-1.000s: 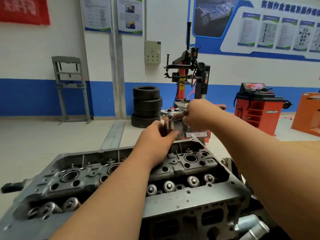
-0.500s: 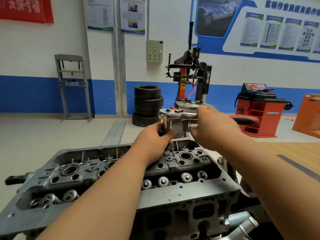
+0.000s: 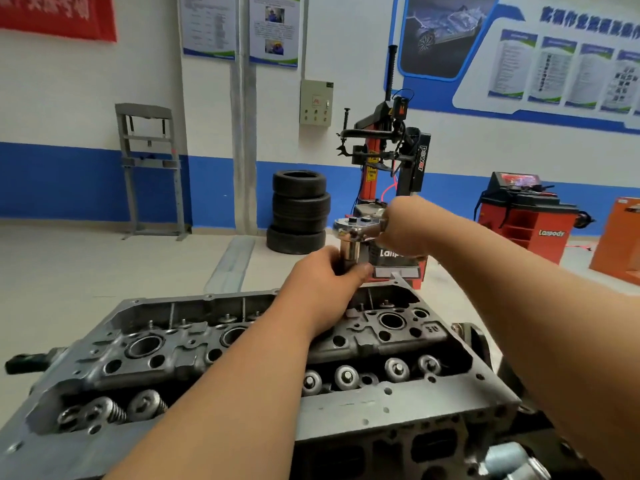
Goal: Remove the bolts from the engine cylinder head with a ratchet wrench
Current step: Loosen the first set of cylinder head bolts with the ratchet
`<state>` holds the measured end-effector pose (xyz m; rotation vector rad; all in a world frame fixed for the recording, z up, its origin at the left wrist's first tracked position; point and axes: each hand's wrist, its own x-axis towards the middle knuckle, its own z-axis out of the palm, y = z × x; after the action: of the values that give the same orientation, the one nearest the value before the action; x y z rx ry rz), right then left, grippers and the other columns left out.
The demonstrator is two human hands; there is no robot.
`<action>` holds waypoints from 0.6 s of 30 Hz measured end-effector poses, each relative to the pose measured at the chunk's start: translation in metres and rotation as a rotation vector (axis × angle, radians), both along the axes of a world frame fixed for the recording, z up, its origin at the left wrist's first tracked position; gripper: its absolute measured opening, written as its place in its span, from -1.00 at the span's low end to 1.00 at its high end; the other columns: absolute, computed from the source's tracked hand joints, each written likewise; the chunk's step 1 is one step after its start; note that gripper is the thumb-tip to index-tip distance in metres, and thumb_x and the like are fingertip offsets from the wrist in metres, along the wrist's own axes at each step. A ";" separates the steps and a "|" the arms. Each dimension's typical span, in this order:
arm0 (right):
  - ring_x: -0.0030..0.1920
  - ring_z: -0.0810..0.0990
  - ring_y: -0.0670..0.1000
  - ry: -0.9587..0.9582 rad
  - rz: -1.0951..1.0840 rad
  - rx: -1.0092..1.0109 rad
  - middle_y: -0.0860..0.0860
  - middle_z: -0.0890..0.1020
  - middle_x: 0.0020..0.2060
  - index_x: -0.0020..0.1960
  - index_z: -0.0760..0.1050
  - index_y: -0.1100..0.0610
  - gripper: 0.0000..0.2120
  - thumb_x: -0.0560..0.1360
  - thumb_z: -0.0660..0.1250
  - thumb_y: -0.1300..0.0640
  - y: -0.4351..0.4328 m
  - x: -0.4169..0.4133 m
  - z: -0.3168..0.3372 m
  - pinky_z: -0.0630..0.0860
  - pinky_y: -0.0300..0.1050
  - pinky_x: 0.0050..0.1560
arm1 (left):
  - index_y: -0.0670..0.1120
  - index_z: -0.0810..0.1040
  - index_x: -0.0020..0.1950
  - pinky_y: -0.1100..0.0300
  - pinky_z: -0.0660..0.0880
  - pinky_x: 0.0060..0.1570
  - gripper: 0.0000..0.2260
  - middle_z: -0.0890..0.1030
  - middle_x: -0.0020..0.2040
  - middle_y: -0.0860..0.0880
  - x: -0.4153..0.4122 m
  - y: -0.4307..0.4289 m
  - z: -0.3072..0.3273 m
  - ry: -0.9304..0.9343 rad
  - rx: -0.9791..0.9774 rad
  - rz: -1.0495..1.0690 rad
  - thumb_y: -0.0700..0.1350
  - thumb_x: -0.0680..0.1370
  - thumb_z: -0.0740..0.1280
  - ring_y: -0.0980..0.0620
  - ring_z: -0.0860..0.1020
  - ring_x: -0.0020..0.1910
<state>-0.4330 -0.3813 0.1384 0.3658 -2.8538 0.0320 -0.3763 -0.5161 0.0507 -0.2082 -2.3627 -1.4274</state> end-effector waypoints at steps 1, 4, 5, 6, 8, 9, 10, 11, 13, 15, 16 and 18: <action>-0.20 0.50 0.08 -0.021 0.015 0.025 0.12 0.55 -0.14 -0.04 0.50 0.20 -0.82 0.55 0.23 0.09 -0.011 -0.008 0.002 0.43 -0.12 -0.29 | 0.13 0.48 -0.18 0.38 0.32 -0.22 -0.87 0.58 -0.14 0.20 -0.001 0.000 0.000 -0.004 0.004 0.004 0.11 0.52 0.36 0.26 0.51 -0.11; 0.12 0.50 0.14 -0.093 0.106 -0.039 0.13 0.54 0.11 0.25 0.46 0.19 -0.71 0.55 0.24 0.17 -0.030 -0.018 0.002 0.47 -0.04 0.10 | 0.11 0.50 -0.25 0.39 0.32 -0.30 -0.81 0.60 -0.24 0.17 0.001 0.000 0.001 -0.010 -0.020 0.018 0.11 0.53 0.34 0.28 0.52 -0.22; 0.12 0.49 0.15 -0.087 0.148 -0.083 0.11 0.55 0.08 0.20 0.48 0.17 -0.76 0.54 0.25 0.20 -0.030 -0.018 0.000 0.47 -0.05 0.08 | 0.09 0.50 -0.27 0.41 0.32 -0.35 -0.79 0.61 -0.27 0.14 0.002 0.001 0.001 -0.014 -0.033 0.019 0.11 0.54 0.34 0.28 0.53 -0.29; 0.07 0.49 0.15 -0.065 0.188 -0.144 0.08 0.55 -0.02 0.07 0.50 0.15 -0.87 0.53 0.26 0.21 -0.028 -0.017 -0.004 0.46 -0.09 -0.03 | 0.09 0.51 -0.28 0.43 0.32 -0.39 -0.78 0.63 -0.29 0.12 0.003 0.001 0.002 -0.021 -0.043 0.021 0.11 0.54 0.32 0.30 0.53 -0.34; 0.00 0.45 0.14 -0.048 0.202 -0.231 0.06 0.51 -0.15 -0.09 0.47 0.12 -0.97 0.53 0.29 0.18 -0.024 -0.015 -0.009 0.41 -0.09 -0.12 | 0.10 0.51 -0.24 0.38 0.33 -0.38 -0.79 0.65 -0.29 0.10 0.004 0.002 0.002 -0.042 -0.054 0.022 0.13 0.56 0.30 0.33 0.53 -0.38; 0.02 0.46 0.14 -0.049 0.187 -0.243 0.08 0.53 -0.11 -0.01 0.50 0.15 -0.90 0.54 0.29 0.14 -0.022 -0.013 -0.010 0.42 -0.04 -0.02 | 0.11 0.51 -0.22 0.34 0.34 -0.36 -0.81 0.66 -0.28 0.10 0.004 0.002 0.002 -0.047 -0.055 0.022 0.13 0.56 0.30 0.32 0.53 -0.38; 0.02 0.47 0.13 -0.037 0.155 -0.246 0.10 0.55 -0.05 0.10 0.50 0.19 -0.80 0.54 0.30 0.09 -0.018 -0.013 -0.011 0.43 0.00 0.04 | 0.12 0.51 -0.21 0.31 0.35 -0.33 -0.82 0.66 -0.28 0.09 0.004 0.003 0.002 -0.047 -0.054 0.021 0.12 0.56 0.30 0.30 0.54 -0.36; -0.03 0.50 0.10 -0.010 0.127 -0.252 0.12 0.56 -0.02 0.13 0.49 0.20 -0.75 0.54 0.29 0.07 -0.013 -0.012 -0.012 0.44 -0.02 -0.02 | 0.11 0.51 -0.21 0.29 0.37 -0.32 -0.82 0.66 -0.28 0.09 0.004 0.003 0.002 -0.046 -0.049 0.017 0.11 0.56 0.31 0.28 0.55 -0.34; -0.12 0.51 0.08 0.030 0.094 -0.285 0.11 0.53 0.00 0.12 0.44 0.19 -0.74 0.51 0.29 0.05 0.002 0.001 -0.016 0.43 -0.09 -0.20 | 0.10 0.52 -0.23 0.29 0.40 -0.32 -0.82 0.67 -0.29 0.07 0.003 0.004 0.002 -0.048 -0.023 -0.002 0.09 0.55 0.33 0.19 0.58 -0.30; -0.14 0.50 0.08 0.051 0.033 -0.263 0.10 0.41 0.10 0.17 0.32 0.13 -0.67 0.48 0.31 0.04 0.020 0.029 -0.023 0.44 -0.08 -0.22 | 0.10 0.53 -0.21 0.36 0.42 -0.36 -0.84 0.67 -0.28 0.04 0.003 0.004 0.001 -0.053 0.007 -0.029 0.09 0.55 0.34 0.21 0.58 -0.36; -0.15 0.48 0.08 0.084 0.001 -0.220 0.10 0.35 0.14 0.22 0.26 0.09 -0.60 0.47 0.32 0.02 0.029 0.047 -0.030 0.44 -0.08 -0.23 | 0.10 0.54 -0.20 0.35 0.42 -0.35 -0.84 0.67 -0.28 0.04 0.003 0.004 0.001 -0.055 0.014 -0.040 0.09 0.55 0.34 0.24 0.56 -0.38; -0.21 0.44 0.05 0.171 -0.021 -0.109 0.08 0.27 0.20 0.33 0.11 0.03 -0.43 0.46 0.31 -0.08 0.041 0.087 -0.045 0.40 -0.12 -0.29 | 0.09 0.54 -0.18 0.23 0.43 -0.25 -0.84 0.67 -0.29 0.05 0.004 0.004 0.000 -0.060 -0.002 -0.044 0.12 0.54 0.34 0.21 0.56 -0.36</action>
<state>-0.3461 -0.3400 0.0938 0.3008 -2.6736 0.1449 -0.3728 -0.5122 0.0503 -0.2223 -2.4223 -1.4707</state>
